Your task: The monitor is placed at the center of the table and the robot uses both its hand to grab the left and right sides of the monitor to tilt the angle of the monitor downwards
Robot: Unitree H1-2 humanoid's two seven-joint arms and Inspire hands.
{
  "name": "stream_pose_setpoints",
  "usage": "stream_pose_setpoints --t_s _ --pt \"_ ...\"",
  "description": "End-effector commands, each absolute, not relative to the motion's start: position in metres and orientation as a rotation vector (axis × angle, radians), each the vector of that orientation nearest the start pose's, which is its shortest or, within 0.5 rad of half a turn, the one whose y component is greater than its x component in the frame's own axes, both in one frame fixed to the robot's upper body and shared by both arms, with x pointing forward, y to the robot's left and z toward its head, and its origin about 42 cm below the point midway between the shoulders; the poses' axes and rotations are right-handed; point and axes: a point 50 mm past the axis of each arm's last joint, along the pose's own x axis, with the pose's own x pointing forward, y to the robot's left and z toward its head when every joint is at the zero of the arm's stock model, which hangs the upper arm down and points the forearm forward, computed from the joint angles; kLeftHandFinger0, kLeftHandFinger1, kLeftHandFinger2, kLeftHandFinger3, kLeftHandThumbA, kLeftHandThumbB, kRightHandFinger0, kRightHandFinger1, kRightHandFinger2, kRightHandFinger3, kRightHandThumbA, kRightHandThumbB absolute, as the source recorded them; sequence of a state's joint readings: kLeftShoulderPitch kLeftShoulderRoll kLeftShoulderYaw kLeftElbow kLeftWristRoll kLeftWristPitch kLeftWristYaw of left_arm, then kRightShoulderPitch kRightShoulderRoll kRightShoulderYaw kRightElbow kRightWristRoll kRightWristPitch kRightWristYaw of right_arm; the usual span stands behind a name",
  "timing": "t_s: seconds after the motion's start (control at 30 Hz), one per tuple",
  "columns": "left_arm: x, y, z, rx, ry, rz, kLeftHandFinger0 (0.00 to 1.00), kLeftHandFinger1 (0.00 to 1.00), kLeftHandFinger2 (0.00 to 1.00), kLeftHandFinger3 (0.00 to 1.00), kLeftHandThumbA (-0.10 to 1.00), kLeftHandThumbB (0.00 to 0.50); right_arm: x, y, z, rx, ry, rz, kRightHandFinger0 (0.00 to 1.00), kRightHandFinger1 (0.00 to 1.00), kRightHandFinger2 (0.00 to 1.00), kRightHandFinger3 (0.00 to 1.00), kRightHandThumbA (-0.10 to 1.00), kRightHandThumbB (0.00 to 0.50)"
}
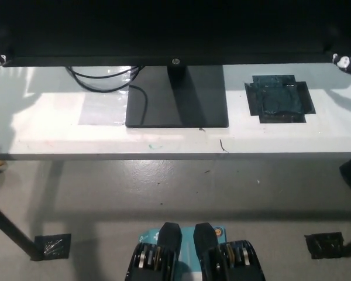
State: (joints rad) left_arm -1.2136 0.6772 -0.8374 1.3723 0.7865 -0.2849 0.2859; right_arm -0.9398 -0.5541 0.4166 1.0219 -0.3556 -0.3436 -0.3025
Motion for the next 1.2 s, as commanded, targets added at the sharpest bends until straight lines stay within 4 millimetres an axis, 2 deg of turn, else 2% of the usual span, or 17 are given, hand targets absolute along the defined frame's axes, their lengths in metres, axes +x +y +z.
stream_pose_setpoints --t_s 0.0,0.07,0.1,0.2,0.23,0.37,0.47,0.53,0.57,0.6,0.67,0.77,0.8,0.83,0.93,1.1,1.17 --pt "0.519 0.463 0.336 1.524 -0.319 0.141 1.00 1.00 1.00 1.00 1.00 0.474 0.484 -0.377 0.290 -0.829 -0.600 -0.087 1.00 1.00 1.00 1.00 0.94 0.473" --pt "0.490 0.487 0.320 1.358 -0.333 0.193 1.00 1.00 1.00 1.00 1.00 0.462 0.450 -0.408 0.297 -0.770 -0.648 -0.157 1.00 1.00 1.00 1.00 0.99 0.493" --pt "0.478 0.492 0.321 1.313 -0.355 0.194 1.00 1.00 1.00 1.00 1.00 0.415 0.438 -0.420 0.298 -0.754 -0.661 -0.197 1.00 1.00 1.00 1.00 0.99 0.499" --pt "0.473 0.491 0.321 1.301 -0.354 0.196 1.00 1.00 1.00 1.00 1.00 0.412 0.435 -0.421 0.298 -0.748 -0.665 -0.199 1.00 1.00 1.00 1.00 0.99 0.500" --pt "0.438 0.496 0.323 1.211 -0.401 0.205 1.00 1.00 1.00 1.00 1.00 0.356 0.408 -0.438 0.308 -0.722 -0.718 -0.248 1.00 1.00 1.00 1.00 0.97 0.456" --pt "0.379 0.488 0.321 1.079 -0.490 0.187 1.00 1.00 1.00 1.00 1.00 0.349 0.365 -0.452 0.316 -0.671 -0.782 -0.276 1.00 1.00 1.00 1.00 0.95 0.477" --pt "0.345 0.473 0.315 1.012 -0.531 0.177 1.00 1.00 1.00 1.00 1.00 0.392 0.341 -0.449 0.314 -0.661 -0.821 -0.290 1.00 1.00 1.00 1.00 0.98 0.496" --pt "0.339 0.471 0.315 1.006 -0.533 0.177 1.00 1.00 1.00 1.00 1.00 0.392 0.337 -0.448 0.314 -0.657 -0.828 -0.291 1.00 1.00 1.00 1.00 0.97 0.494" --pt "0.306 0.454 0.310 0.926 -0.597 0.132 1.00 1.00 1.00 1.00 1.00 0.383 0.311 -0.435 0.310 -0.641 -0.877 -0.288 1.00 1.00 1.00 1.00 0.98 0.438" --pt "0.297 0.448 0.309 0.911 -0.609 0.117 1.00 1.00 1.00 1.00 1.00 0.406 0.304 -0.427 0.310 -0.602 -0.900 -0.283 1.00 1.00 1.00 1.00 0.97 0.454" --pt "0.284 0.437 0.306 0.840 -0.654 0.055 1.00 1.00 1.00 1.00 1.00 0.394 0.291 -0.408 0.306 -0.540 -0.938 -0.258 1.00 1.00 1.00 1.00 0.98 0.491" --pt "0.281 0.434 0.305 0.820 -0.653 0.047 1.00 1.00 1.00 1.00 1.00 0.393 0.288 -0.404 0.306 -0.525 -0.946 -0.248 1.00 1.00 1.00 1.00 0.98 0.492" --pt "0.273 0.420 0.300 0.781 -0.678 0.009 1.00 1.00 1.00 1.00 1.00 0.415 0.279 -0.379 0.301 -0.510 -0.983 -0.213 1.00 1.00 1.00 1.00 1.00 0.450" --pt "0.255 0.385 0.291 0.684 -0.741 -0.097 1.00 1.00 1.00 1.00 1.00 0.392 0.259 -0.326 0.291 -0.465 -1.048 -0.126 1.00 1.00 1.00 1.00 1.00 0.414" --pt "0.241 0.335 0.270 0.562 -0.745 -0.178 1.00 1.00 1.00 1.00 1.00 0.439 0.256 -0.273 0.260 -0.397 -1.012 -0.025 1.00 1.00 1.00 1.00 1.00 0.426" --pt "0.246 0.288 0.230 0.459 -0.715 -0.311 1.00 1.00 1.00 1.00 1.00 0.386 0.262 -0.225 0.203 -0.288 -0.827 0.029 1.00 1.00 1.00 1.00 1.00 0.389" --pt "0.255 0.277 0.207 0.420 -0.662 -0.307 1.00 1.00 1.00 1.00 1.00 0.420 0.269 -0.209 0.179 -0.269 -0.748 0.040 1.00 1.00 1.00 1.00 1.00 0.408"
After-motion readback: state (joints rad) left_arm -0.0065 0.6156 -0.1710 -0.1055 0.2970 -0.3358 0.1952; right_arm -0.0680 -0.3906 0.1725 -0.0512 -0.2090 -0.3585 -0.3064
